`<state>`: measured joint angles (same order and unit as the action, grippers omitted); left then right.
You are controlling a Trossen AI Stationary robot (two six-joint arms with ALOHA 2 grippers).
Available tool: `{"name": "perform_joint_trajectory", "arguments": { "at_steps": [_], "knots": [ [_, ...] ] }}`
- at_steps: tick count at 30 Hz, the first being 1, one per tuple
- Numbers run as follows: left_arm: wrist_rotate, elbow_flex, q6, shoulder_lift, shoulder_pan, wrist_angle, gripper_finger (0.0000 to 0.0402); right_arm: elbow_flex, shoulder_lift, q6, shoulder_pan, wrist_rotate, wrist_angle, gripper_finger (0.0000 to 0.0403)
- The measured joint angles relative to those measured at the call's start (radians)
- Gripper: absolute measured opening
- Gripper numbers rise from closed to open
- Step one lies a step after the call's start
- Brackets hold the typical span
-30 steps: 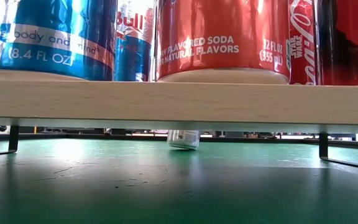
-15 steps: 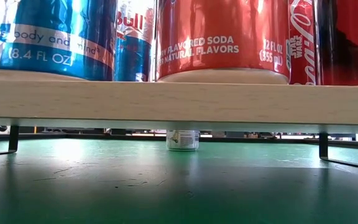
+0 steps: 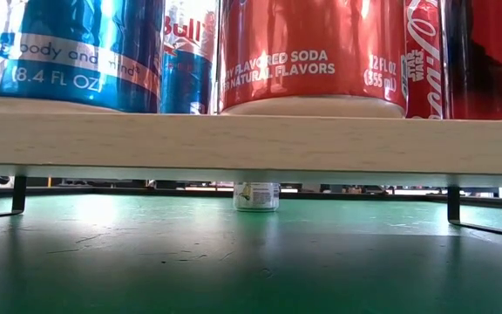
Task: Place canned beverage on shelf
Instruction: Put the white soda can on the shelf aligned with the other white soda can
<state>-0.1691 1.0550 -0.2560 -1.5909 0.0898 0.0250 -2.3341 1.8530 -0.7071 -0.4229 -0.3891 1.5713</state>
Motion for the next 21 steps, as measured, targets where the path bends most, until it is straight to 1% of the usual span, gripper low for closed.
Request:
{"name": "perform_joint_trajectory", "arguments": {
  "at_steps": [17,21],
  "knots": [
    [0.009,0.0,0.033,0.0,0.0,-0.053,0.0301,0.0,0.0,-0.001,0.0,-0.001,0.0,0.0372],
    [0.01,0.0,0.059,0.0,-0.004,-0.052,0.0284,0.0,0.0,0.0,0.0,-0.002,0.0,0.0372]
  ]
}}
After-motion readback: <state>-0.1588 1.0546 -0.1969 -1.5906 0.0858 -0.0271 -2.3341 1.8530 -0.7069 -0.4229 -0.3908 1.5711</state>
